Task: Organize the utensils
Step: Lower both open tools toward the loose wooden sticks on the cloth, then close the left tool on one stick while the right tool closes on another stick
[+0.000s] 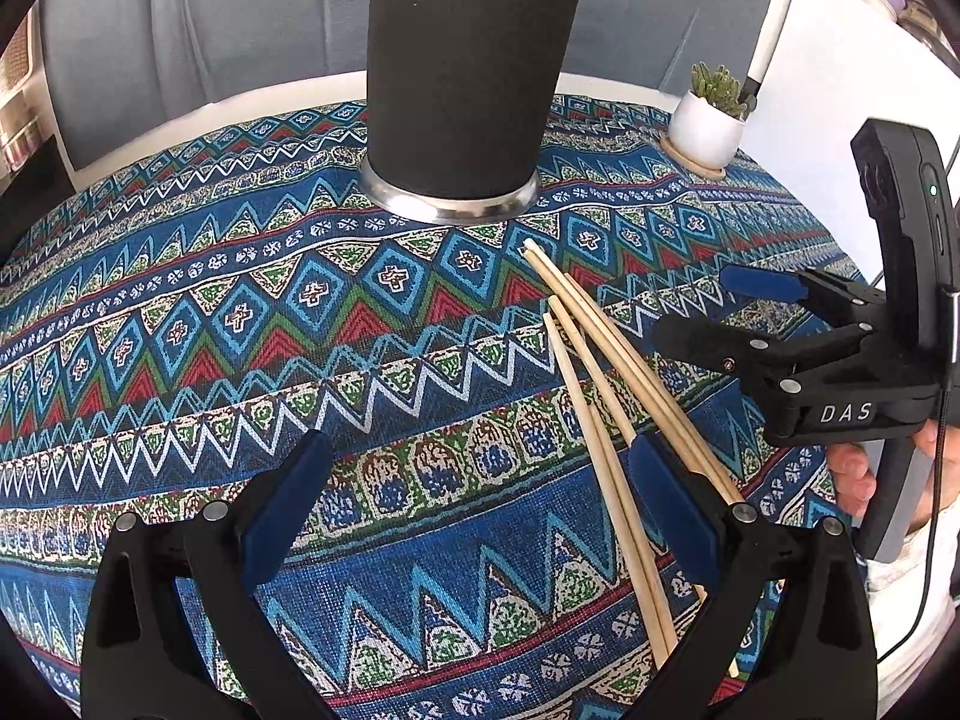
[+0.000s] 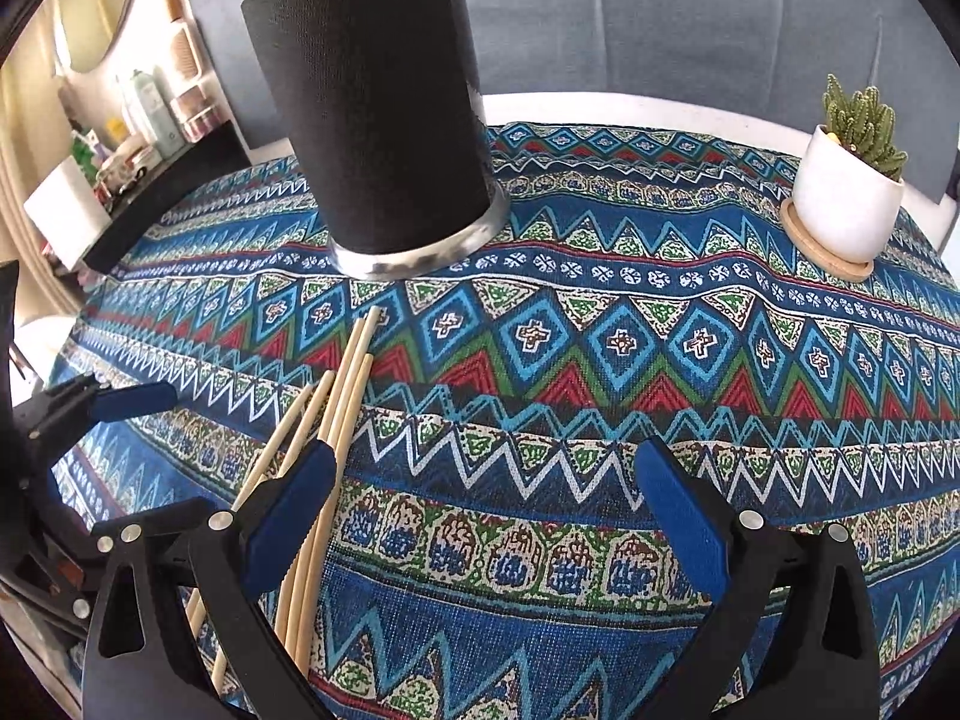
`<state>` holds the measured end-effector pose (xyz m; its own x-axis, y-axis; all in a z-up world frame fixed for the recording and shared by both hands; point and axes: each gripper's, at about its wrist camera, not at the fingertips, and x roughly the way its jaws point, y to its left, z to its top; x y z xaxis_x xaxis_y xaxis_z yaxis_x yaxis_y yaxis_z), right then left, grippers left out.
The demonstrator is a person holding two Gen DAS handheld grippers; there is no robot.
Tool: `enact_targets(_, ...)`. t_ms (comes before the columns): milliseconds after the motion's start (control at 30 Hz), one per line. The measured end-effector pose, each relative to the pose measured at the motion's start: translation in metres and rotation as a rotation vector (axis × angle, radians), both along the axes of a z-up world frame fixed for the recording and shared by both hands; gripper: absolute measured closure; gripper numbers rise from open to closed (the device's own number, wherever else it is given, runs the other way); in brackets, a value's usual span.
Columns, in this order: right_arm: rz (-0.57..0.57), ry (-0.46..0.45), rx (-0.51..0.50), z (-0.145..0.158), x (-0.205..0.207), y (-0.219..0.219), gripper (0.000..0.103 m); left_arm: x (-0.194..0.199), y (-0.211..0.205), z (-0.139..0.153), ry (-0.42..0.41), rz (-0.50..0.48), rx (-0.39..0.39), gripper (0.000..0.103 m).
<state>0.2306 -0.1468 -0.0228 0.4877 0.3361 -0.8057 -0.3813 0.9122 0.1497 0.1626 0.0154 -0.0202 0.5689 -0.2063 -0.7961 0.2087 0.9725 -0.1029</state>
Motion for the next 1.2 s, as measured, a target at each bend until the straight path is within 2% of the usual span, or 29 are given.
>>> enact_targets(200, 0.014, -0.002, -0.018, -0.001, 0.001, 0.007, 0.007, 0.000, -0.006, -0.004, -0.009, -0.026, 0.066, 0.006)
enact_targets(400, 0.044, -0.011, -0.074, -0.003, -0.004, 0.016, 0.007, -0.002, -0.002, -0.004, -0.015, -0.035, 0.072, 0.005)
enact_targets(533, 0.053, -0.011, -0.072, -0.004, -0.004, 0.017, 0.007, -0.004, 0.003, -0.006, -0.002, -0.025, 0.098, 0.005)
enact_targets(667, 0.052, -0.009, -0.063, -0.003, -0.005, 0.016, 0.007, -0.009, -0.001, -0.006, -0.024, -0.049, 0.138, 0.005)
enact_targets(1200, 0.063, -0.020, -0.122, -0.007, -0.011, 0.017, 0.007, -0.007, 0.002, -0.005, -0.018, -0.046, 0.122, 0.004)
